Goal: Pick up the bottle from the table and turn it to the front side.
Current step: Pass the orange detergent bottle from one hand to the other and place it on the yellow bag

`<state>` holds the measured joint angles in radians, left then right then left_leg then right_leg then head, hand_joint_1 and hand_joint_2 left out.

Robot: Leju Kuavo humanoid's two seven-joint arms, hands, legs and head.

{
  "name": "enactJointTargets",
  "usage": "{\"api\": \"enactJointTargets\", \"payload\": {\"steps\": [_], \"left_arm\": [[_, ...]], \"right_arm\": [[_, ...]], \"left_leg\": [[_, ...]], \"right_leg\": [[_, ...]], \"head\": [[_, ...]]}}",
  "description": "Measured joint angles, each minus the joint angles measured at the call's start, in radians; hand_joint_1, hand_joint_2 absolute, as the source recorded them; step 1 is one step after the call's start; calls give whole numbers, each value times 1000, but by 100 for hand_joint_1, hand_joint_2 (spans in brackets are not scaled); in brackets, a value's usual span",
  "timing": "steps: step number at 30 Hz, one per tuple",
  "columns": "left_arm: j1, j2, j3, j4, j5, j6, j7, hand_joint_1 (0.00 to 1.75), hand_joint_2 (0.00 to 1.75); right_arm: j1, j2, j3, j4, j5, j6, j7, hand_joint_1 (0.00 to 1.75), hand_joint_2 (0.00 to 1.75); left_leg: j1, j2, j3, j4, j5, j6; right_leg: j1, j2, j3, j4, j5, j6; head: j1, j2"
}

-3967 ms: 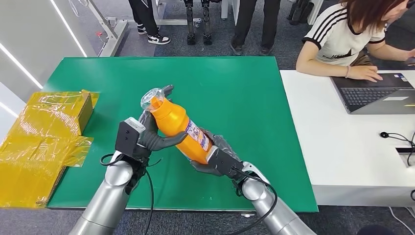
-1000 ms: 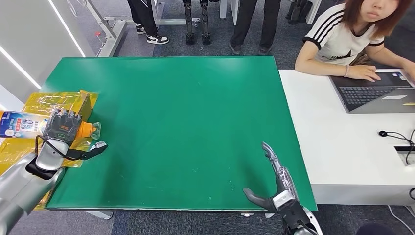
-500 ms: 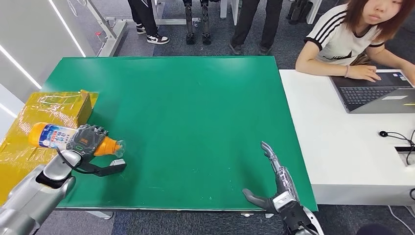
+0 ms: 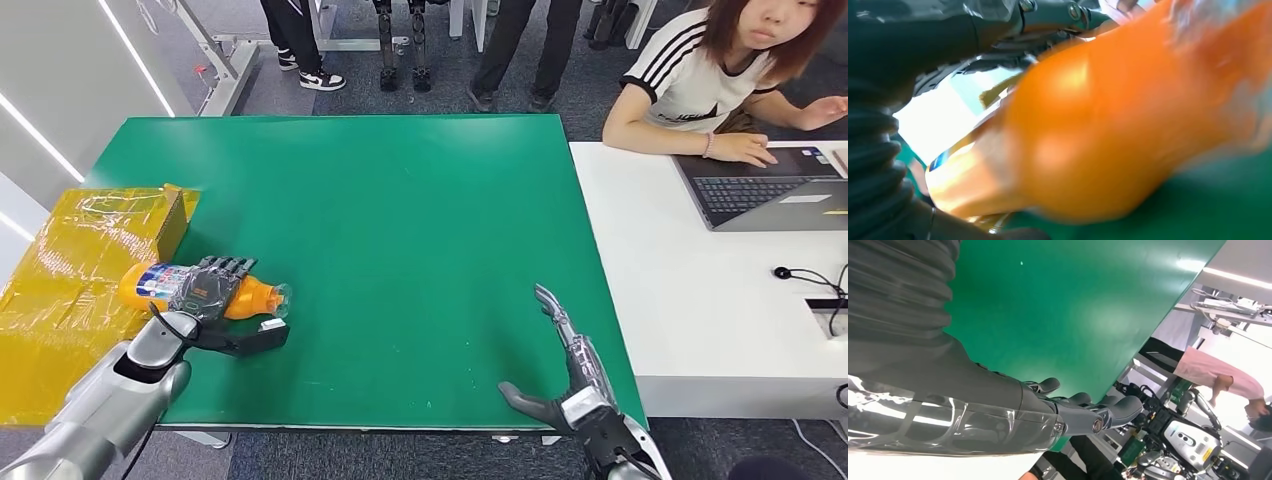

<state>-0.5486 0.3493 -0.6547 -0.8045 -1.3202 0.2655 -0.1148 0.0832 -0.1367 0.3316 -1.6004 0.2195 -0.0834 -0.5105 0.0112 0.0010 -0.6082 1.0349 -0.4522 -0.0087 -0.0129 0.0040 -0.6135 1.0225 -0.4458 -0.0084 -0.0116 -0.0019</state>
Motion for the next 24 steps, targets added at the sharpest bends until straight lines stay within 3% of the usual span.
{"api": "enactJointTargets", "payload": {"steps": [9,15,24], "left_arm": [[-5,-25,1,67,-162,26,138,0,175],[30,-68,65,72,-51,146,34,0,175],[47,-97,119,67,-34,157,19,0,175]], "right_arm": [[-21,-1,1,36,-14,0,12,0,175],[-22,-1,1,41,4,14,30,0,175],[-21,-1,1,41,8,15,31,0,175]], "left_leg": [[0,0,1,0,1,0],[0,-2,1,0,1,0],[0,-2,2,0,1,0]], "right_leg": [[0,0,1,0,0,0],[0,-2,2,0,0,0],[0,-3,3,0,0,0]], "head": [[0,0],[0,0],[0,0]]}}
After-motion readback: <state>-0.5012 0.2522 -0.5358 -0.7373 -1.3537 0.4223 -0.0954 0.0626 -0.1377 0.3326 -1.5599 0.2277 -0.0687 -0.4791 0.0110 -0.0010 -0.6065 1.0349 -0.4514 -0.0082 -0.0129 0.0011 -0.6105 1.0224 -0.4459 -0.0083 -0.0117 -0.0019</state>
